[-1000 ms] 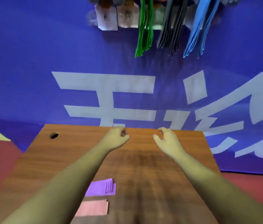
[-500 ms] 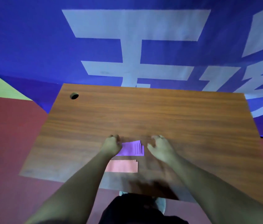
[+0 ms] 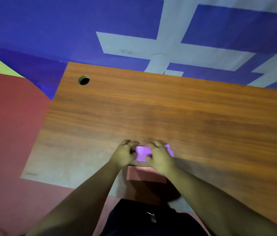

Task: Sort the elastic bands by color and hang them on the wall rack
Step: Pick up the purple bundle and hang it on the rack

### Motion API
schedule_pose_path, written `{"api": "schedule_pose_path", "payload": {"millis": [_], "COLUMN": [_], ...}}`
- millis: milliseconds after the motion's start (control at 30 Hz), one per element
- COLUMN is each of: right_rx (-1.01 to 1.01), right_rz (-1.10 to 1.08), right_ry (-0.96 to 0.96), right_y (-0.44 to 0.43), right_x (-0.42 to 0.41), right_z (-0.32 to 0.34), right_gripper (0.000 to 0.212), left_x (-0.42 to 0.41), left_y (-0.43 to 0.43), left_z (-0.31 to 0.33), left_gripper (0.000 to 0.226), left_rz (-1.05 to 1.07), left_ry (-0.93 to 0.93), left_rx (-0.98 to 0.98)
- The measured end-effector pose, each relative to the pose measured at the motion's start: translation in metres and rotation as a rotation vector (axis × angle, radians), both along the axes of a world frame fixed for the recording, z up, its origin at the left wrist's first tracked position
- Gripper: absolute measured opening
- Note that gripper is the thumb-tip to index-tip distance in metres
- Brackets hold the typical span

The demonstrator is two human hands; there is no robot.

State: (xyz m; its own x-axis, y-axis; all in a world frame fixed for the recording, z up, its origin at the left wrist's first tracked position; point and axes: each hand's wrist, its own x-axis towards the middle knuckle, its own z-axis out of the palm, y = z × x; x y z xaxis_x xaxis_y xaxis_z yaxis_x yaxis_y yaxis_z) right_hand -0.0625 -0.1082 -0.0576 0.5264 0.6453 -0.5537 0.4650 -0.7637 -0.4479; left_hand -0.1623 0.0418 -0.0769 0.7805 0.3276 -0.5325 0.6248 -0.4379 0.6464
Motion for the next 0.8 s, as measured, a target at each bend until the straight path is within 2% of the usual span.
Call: {"api": "schedule_pose_path", "payload": {"millis": [233, 367, 467, 567, 633, 700, 800], "right_rx": [0.054, 0.132, 0.176, 0.193, 0.245, 0.268, 0.36], "right_rz": [-0.019, -0.09, -0.051, 0.0, -0.014, -0.038, -0.078], "right_ry": [-0.174, -0.191, -0.177, -0.101, 0.005, 0.099, 0.24], "right_y": [0.006, 0.005, 0.007, 0.012, 0.016, 0.019, 0.023], "right_x": [-0.005, -0.006, -0.003, 0.011, 0.025, 0.039, 0.059], "right_z": [-0.03, -0.039, -0.033, -0.016, 0.005, 0.034, 0.079], "right_gripper": [0.046, 0.043, 0.028, 0.012, 0.008, 0.008, 0.02], "left_x": [0.003, 0.003, 0.009, 0.015, 0.021, 0.03, 0.048], "left_y": [0.014, 0.02, 0.023, 0.027, 0.032, 0.039, 0.047], "left_z": [-0.022, -0.026, -0.024, -0.016, -0.003, 0.02, 0.07], "left_gripper": [0.041, 0.032, 0.031, 0.034, 0.035, 0.033, 0.031], "left_rz": [-0.118, -0.156, -0.2, -0.231, -0.229, -0.255, -0.264], "left_ry": [-0.124, -0.151, -0.139, -0.143, -0.162, -0.197, -0.269], "left_rx": [-0.057, -0.074, -0.099, -0.118, -0.109, -0.098, -0.166]}}
